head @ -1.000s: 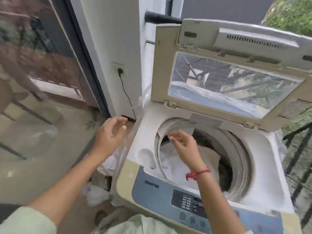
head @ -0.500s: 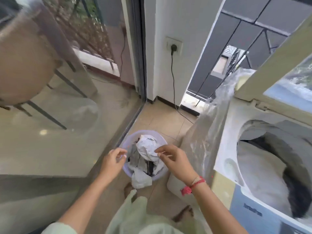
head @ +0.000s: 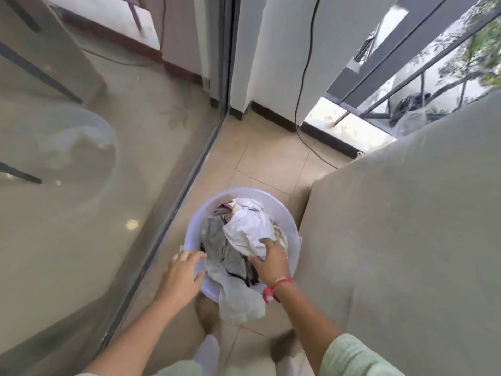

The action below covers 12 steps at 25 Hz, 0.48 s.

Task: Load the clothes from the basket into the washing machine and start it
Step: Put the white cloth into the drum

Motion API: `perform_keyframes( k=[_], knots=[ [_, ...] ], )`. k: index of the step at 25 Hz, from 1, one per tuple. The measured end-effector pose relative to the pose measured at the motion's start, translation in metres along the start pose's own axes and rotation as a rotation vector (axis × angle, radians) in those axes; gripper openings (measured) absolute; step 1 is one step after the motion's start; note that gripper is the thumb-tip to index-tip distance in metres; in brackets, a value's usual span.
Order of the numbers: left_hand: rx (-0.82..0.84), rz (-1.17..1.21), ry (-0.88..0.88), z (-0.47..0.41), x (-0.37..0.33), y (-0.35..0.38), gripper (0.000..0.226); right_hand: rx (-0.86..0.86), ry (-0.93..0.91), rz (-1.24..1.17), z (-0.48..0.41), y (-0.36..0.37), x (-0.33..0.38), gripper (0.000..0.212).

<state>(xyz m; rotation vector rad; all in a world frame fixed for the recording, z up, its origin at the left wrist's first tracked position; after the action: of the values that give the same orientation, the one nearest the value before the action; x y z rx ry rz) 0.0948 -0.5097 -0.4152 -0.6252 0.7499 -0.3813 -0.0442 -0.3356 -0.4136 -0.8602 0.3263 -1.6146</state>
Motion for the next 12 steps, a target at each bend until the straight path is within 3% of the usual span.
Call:
perform_keyframes(
  k=[3,5,7,8,12],
  knots=[
    [0.036,-0.068,0.1,-0.043,-0.005,0.032,0.045,-0.081,0.034,0.02,-0.061,0.027,-0.005,0.071],
    [0.045,-0.067,0.098,-0.056,-0.006,0.047,0.049,-0.095,0.108,-0.075,-0.092,0.037,-0.013,0.055],
    [0.042,-0.039,0.065,-0.06,-0.002,0.057,0.05,-0.158,0.148,-0.135,-0.106,0.035,-0.021,0.015],
    [0.041,-0.019,0.04,-0.061,0.002,0.06,0.05,-0.199,0.136,-0.128,-0.109,0.029,-0.024,0.008],
    [0.029,0.083,-0.05,-0.06,0.013,0.061,0.046,-0.338,0.084,-0.241,-0.091,-0.003,-0.041,0.024]
  ],
)
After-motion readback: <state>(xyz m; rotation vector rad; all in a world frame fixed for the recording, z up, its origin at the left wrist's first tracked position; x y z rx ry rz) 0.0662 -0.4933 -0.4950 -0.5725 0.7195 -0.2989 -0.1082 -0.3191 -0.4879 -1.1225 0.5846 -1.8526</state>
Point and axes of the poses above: each hand's wrist, its own z-axis away from the middle knuckle, its own y-axis out of the palm, x = y × z, the point moved 8 cm from there along -z, towards the middle knuckle, and after that the axes turned 5 degrees about z, right-handed, at the moved point
